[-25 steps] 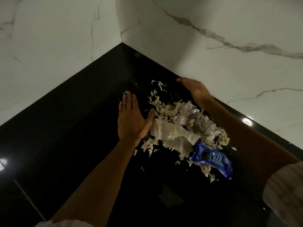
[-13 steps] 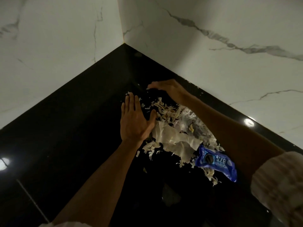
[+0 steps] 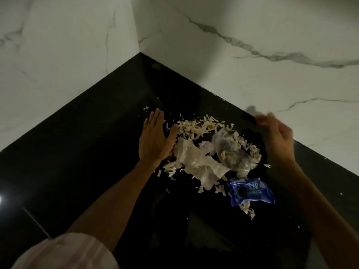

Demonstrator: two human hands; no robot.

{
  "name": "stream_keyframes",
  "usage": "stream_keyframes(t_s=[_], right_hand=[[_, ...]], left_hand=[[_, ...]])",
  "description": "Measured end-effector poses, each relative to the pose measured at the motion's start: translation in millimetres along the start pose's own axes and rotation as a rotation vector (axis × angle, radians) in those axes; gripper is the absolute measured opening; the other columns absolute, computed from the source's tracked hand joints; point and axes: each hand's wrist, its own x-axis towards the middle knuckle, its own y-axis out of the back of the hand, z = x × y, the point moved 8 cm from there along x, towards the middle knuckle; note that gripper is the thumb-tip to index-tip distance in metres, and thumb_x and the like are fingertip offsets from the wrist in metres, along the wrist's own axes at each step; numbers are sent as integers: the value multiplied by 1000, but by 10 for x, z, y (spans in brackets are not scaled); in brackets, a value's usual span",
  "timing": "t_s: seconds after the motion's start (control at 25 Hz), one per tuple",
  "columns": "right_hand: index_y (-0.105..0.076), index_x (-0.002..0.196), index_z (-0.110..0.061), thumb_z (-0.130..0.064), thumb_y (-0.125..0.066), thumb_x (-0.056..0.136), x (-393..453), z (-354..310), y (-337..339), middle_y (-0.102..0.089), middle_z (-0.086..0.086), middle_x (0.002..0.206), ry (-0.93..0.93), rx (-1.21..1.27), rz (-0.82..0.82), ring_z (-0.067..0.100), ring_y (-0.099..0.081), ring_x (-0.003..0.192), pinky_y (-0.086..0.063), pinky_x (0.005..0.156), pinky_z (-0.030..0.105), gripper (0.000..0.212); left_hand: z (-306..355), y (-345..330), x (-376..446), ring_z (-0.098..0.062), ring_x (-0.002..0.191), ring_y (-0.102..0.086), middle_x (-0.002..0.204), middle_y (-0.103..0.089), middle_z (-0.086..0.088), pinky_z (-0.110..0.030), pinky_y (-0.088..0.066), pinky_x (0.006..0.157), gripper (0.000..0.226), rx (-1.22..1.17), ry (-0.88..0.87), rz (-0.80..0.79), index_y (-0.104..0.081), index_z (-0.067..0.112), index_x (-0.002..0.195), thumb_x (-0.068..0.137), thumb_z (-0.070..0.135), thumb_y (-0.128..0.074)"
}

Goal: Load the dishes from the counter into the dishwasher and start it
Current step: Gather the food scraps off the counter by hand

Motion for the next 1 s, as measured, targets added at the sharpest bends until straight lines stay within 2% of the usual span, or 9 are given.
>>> stream_keyframes(t_s=[0.12, 0.2, 0.32, 0.4, 0.56, 0.72, 0.84, 0.92, 1.0], right_hand=[[-48, 136, -28, -83, -41, 81, -520, 518, 410, -58, 7, 130, -81, -158, 80, 25, -60, 114, -49, 95, 58, 79], [-28, 147, -38, -88, -36, 75, -934, 627, 415, -43, 8, 147, -86, -194, 124, 30, -50, 127, -43, 101, 61, 88], [-8, 153, -42, -82, -38, 79, -1397, 519, 52, -14, -7, 163, -53, -181, 146, 18, -24, 144, -21, 113, 48, 89], [-4, 154, -36, -78, -39, 82, -1479, 417, -207, -3, -11, 164, 23, -280, 167, 14, -11, 149, -16, 116, 44, 91], [-3, 156, -24, -83, -26, 81, -1084, 331, -461, 3, -2, 164, 45, -322, 176, 12, 2, 150, -6, 121, 43, 99], [-8, 156, -25, -71, -23, 90, -654, 182, -686, -1, 1, 164, 88, -321, 108, 14, -2, 150, -8, 122, 46, 82], [-18, 155, -24, -67, -14, 91, -532, 91, -891, -12, 2, 163, 147, -357, 34, 15, -9, 150, -10, 121, 41, 77], [-27, 153, -21, -56, -16, 97, -511, 13, -1040, -22, 3, 161, 188, -359, -2, 15, -15, 149, -15, 122, 40, 67], [-37, 148, -18, -47, -21, 99, -536, -48, -1183, -35, 4, 156, 211, -315, -39, 16, -26, 145, -22, 120, 39, 60]], left_hand=[[28, 0, -57, -17, 150, -8, 163, -11, 5, -40, -12, 119, 71, -119, 30, -58, -20, 24, 155, 97, 62, -32], [48, -20, -60, -20, 150, -11, 163, -12, 7, -46, -18, 117, 71, -149, 33, -111, -21, 28, 154, 95, 65, -34], [43, -53, -50, -20, 149, -16, 162, -17, 8, -48, -19, 118, 72, -214, 33, -136, -24, 30, 153, 93, 67, -37], [103, -40, -75, -18, 147, -23, 161, -21, 6, -50, -23, 118, 74, -345, 36, -105, -28, 29, 152, 90, 69, -37], [533, -183, -256, -15, 141, -36, 159, -26, 5, -40, -34, 113, 78, -583, 10, -159, -29, 29, 151, 86, 71, -38], [907, -407, -407, -15, 141, -34, 160, -23, 3, -29, -30, 108, 75, -617, -84, -255, -22, 30, 153, 89, 66, -36], [948, -521, -391, -16, 139, -39, 159, -28, 1, -36, -37, 111, 77, -594, -141, -251, -19, 31, 154, 89, 71, -28], [956, -546, -364, -9, 124, -53, 149, -43, 1, -37, -51, 99, 67, -635, -130, -231, -25, 31, 152, 94, 63, -30], [966, -529, -368, 2, 104, -61, 131, -55, 6, -28, -56, 88, 56, -714, -75, -207, -34, 26, 149, 99, 50, -34]])
